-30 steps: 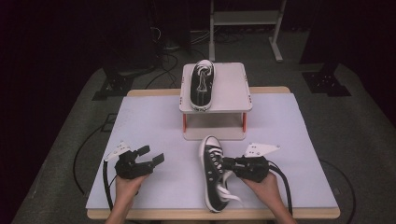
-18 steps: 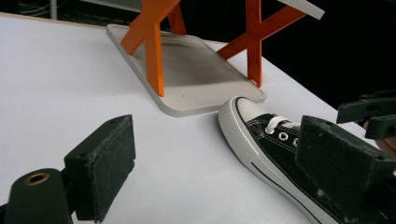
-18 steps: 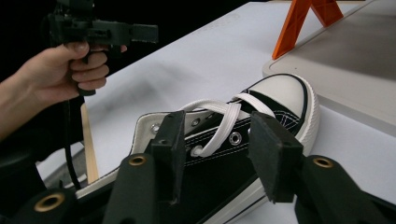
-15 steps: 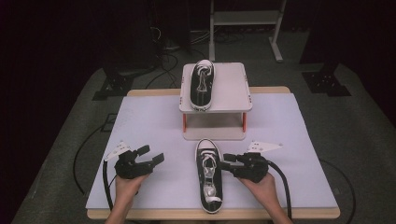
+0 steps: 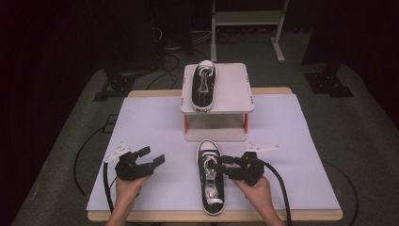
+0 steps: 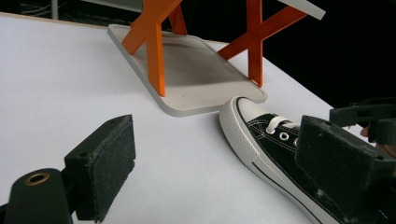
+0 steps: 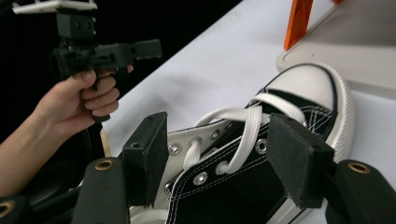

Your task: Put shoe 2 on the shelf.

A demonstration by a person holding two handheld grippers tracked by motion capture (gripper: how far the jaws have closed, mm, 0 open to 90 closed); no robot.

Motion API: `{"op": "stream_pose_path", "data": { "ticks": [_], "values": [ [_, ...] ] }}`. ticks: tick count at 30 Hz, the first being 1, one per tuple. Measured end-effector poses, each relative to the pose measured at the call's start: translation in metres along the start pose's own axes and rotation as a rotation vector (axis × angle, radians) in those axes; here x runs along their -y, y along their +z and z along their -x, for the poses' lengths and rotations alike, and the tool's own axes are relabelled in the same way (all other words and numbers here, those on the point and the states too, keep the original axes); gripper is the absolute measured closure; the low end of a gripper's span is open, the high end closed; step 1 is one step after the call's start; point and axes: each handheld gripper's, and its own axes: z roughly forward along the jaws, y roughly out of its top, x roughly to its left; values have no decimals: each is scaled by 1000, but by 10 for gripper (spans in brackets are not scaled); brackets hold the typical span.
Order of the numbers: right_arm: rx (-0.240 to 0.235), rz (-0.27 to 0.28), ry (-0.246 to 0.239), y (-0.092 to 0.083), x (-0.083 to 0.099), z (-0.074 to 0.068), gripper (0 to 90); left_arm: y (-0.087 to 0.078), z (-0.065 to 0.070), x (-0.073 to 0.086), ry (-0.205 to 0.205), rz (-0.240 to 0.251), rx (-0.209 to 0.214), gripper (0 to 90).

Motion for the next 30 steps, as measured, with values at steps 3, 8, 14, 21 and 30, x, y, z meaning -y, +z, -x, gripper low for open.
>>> {"op": "stream_pose_path", "data": {
  "ticks": [3,8,14,21,30],
  "values": [
    [11,-22,7,4,2,-2,390,-1,0,0,1,0,-2,118],
    [42,-70,-2,9,6,-7,466,0,-1,0,-3,0,-1,118],
    [50,-94,-1,10,7,-10,639,0,0,0,-1,1,-3,118],
    [16,-90,39,0,6,-4,874,1,1,0,-1,1,-1,120],
    [25,-62,67,-21,1,3,881,2,1,0,1,-3,-1,121]
  ]
}}
